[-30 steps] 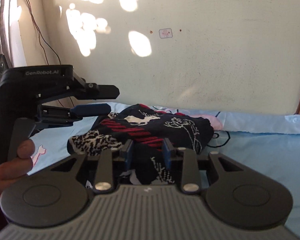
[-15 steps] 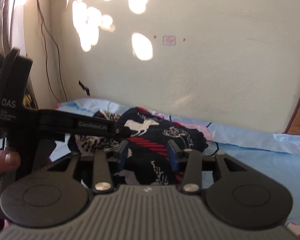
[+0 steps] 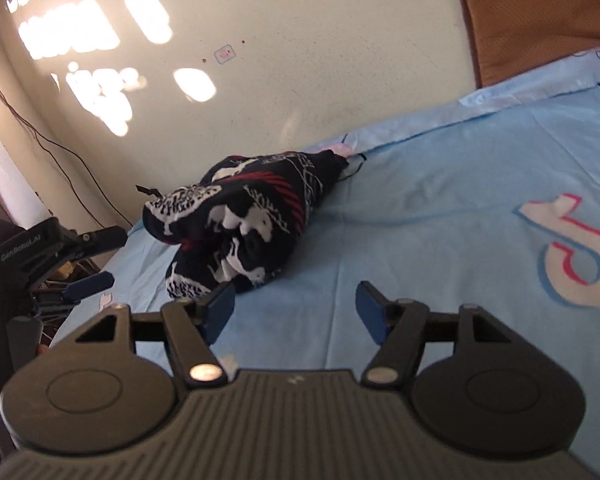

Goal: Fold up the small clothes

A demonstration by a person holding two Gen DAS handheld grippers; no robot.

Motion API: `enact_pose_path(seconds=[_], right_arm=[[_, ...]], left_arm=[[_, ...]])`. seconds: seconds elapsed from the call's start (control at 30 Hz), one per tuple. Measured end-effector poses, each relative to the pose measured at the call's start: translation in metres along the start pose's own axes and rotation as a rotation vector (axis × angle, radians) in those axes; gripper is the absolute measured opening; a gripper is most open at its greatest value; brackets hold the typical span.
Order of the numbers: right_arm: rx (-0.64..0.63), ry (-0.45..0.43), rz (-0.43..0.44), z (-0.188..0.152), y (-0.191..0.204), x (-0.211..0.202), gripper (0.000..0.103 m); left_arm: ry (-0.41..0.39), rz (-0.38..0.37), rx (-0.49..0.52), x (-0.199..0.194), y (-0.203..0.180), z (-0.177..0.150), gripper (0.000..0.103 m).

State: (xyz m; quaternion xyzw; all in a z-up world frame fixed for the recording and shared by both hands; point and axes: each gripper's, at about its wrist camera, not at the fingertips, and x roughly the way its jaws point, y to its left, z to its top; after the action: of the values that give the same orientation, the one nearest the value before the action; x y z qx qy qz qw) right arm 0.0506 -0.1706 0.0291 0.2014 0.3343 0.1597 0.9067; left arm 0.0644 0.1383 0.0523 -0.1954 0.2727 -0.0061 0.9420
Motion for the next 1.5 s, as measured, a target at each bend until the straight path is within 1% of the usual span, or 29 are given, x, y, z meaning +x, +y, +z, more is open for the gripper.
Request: enact_pose_path(seconds=[0.07, 0.13, 0.23, 0.4, 0.53, 0.7, 0.87, 0.97, 1.1, 1.4, 1.5], right_arm=[[0.007, 0.005, 0.001, -0.007, -0.002, -0.008, 0.072], [0.007, 0.007, 0.008, -0.013, -0.002, -0.014, 0.077], [-0.006, 0.009, 0.013, -0.023, 0.001, -0.022, 0.082], [-0.022, 0.021, 0.026, -0.039, 0.005, -0.029, 0.086], [-0.035, 0.036, 0.037, -0.05, 0.009, -0.03, 0.087], [-0.045, 0.054, 0.049, -0.06, 0.013, -0.029, 0.087], [-0.042, 0.056, 0.062, -0.061, 0.015, -0.029, 0.087], [-0.039, 0.055, 0.067, -0.062, 0.014, -0.03, 0.087], [-0.028, 0.054, 0.062, -0.062, 0.012, -0.03, 0.087], [-0.003, 0.051, 0.062, -0.063, 0.007, -0.031, 0.087], [0.0, 0.05, 0.062, -0.063, 0.007, -0.031, 0.087]], left_arm=[[-0.006, 0.048, 0.024, -0.008, -0.003, -0.012, 0.098], [-0.022, 0.087, 0.051, -0.018, -0.007, -0.023, 0.102], [-0.046, 0.145, 0.084, -0.03, -0.014, -0.033, 0.103], [-0.07, 0.204, 0.131, -0.042, -0.02, -0.043, 0.103], [-0.131, 0.27, 0.171, -0.051, -0.025, -0.052, 0.103], [-0.135, 0.288, 0.177, -0.055, -0.026, -0.056, 0.103], [-0.1, 0.286, 0.165, -0.053, -0.023, -0.057, 0.103], [-0.103, 0.296, 0.166, -0.054, -0.023, -0.058, 0.103], [-0.053, 0.334, 0.196, -0.048, -0.028, -0.057, 0.103], [-0.068, 0.366, 0.249, -0.048, -0.034, -0.06, 0.103], [-0.073, 0.364, 0.252, -0.049, -0.034, -0.06, 0.103]])
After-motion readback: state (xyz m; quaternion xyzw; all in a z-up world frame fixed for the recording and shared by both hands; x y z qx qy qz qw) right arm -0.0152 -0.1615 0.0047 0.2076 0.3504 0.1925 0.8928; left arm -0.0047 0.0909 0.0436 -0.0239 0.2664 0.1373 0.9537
